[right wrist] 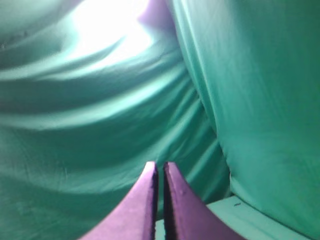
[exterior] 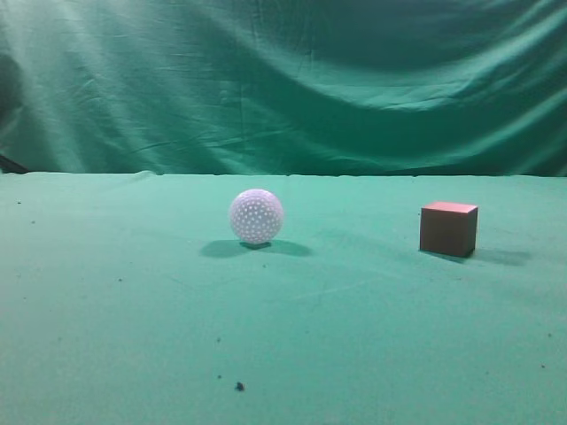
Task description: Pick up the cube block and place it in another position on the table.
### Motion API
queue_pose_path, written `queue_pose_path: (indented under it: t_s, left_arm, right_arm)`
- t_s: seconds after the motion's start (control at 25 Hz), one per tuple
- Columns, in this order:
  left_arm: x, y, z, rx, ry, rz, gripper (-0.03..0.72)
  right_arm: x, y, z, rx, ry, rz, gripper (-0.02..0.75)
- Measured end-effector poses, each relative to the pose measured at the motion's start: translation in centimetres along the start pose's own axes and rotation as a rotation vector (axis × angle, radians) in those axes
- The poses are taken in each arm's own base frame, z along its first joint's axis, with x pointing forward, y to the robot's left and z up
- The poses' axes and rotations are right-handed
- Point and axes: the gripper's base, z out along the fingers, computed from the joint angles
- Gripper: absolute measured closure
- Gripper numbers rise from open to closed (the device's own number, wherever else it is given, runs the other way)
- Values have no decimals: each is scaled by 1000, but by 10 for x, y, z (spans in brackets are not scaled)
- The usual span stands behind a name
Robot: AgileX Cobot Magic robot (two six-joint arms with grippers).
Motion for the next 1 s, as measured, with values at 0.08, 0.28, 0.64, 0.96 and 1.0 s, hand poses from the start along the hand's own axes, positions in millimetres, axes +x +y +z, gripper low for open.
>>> queue_pose_path:
  t_s: [0.08,0.28,0.64,0.96,1.0]
  left_arm:
    - [0,0,0,0,0,0,426]
    - [0,0,0,0,0,0,426]
    - [0,0,0,0,0,0,426]
    - [0,0,0,0,0,0,426]
    - [0,0,0,0,0,0,426]
  right_arm:
    - [-10,6,2,-28,22,-34,738]
    - [-37,25,16,-96,228,-80,738]
    - [-22,34,57,-60,580,82,738]
    - [-16,55,97,-276,877,-216,738]
    - [-11,60,103,-319,937,-230,738]
